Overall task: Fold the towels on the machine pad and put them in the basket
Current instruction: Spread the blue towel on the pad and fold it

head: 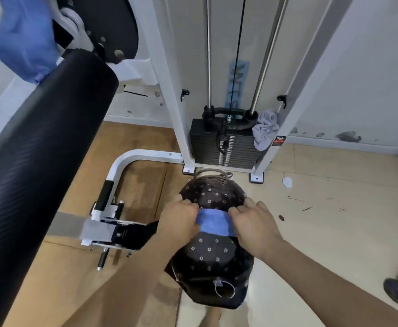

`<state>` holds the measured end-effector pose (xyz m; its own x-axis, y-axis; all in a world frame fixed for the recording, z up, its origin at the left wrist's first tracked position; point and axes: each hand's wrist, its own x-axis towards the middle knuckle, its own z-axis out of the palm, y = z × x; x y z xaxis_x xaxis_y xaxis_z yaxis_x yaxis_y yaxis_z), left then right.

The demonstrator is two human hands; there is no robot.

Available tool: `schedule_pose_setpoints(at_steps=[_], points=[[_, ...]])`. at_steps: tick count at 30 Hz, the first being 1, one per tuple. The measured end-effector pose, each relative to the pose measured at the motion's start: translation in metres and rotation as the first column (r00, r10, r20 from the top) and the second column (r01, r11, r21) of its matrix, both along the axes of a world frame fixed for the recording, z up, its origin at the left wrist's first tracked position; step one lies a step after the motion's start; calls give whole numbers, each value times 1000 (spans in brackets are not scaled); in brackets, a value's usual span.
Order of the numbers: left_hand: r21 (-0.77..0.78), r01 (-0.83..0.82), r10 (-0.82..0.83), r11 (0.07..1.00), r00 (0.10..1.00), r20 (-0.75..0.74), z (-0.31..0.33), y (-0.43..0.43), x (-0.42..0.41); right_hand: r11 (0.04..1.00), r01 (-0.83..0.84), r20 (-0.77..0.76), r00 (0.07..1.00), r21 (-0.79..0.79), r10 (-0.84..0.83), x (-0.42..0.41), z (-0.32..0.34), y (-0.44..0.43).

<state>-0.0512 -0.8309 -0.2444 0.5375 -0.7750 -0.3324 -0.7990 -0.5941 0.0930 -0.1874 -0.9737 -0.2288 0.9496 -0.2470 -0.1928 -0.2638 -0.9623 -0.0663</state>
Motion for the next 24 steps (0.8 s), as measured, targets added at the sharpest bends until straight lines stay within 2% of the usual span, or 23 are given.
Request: schedule_pose_setpoints(at_steps=[3,7,9,11,12,13,14,15,16,17,18,19,21,24], points=[[136,81,-90,987,994,60,-22,-28,19,997,41,-26,999,-70,-43,28,-22,-11],[338,156,-202,928,974,105,-45,-54,26,987,159,-29,987,-31,-160,54,-41,-11],[413,155,-204,898,976,79,-53,-61,27,974,220,-8,975,57,-220,56,-47,-6],[433,155,-198,888,979,56,-59,-65,28,901,327,21,938,285,-347,56,-47,4],[429,140,-172,892,985,36,-61,-66,29,825,394,-37,909,405,-416,56,-46,9],[404,116,-133,908,991,15,-60,-65,30,685,489,-144,856,540,-497,56,-44,13],[358,104,-114,928,993,7,-55,-64,32,454,596,-296,765,662,-572,57,-43,15],[309,111,-118,945,993,4,-51,-62,35,144,651,-441,643,745,-627,60,-43,17],[253,124,-136,960,990,30,-51,-59,36,-150,624,-553,523,767,-649,62,-46,17],[191,143,-155,971,987,49,-48,-56,35,-374,554,-639,426,744,-640,65,-48,15],[144,158,-168,977,984,60,-48,-52,34,-516,474,-694,372,713,-617,68,-51,11],[115,170,-173,979,985,18,-50,-47,31,-612,399,-730,344,683,-590,70,-53,6],[118,115,-102,986,988,-115,-58,-44,23,-729,279,-777,315,625,-546,75,-50,-2],[193,-23,65,981,975,-211,-68,-45,18,-752,264,-797,200,605,-571,76,-44,-10]])
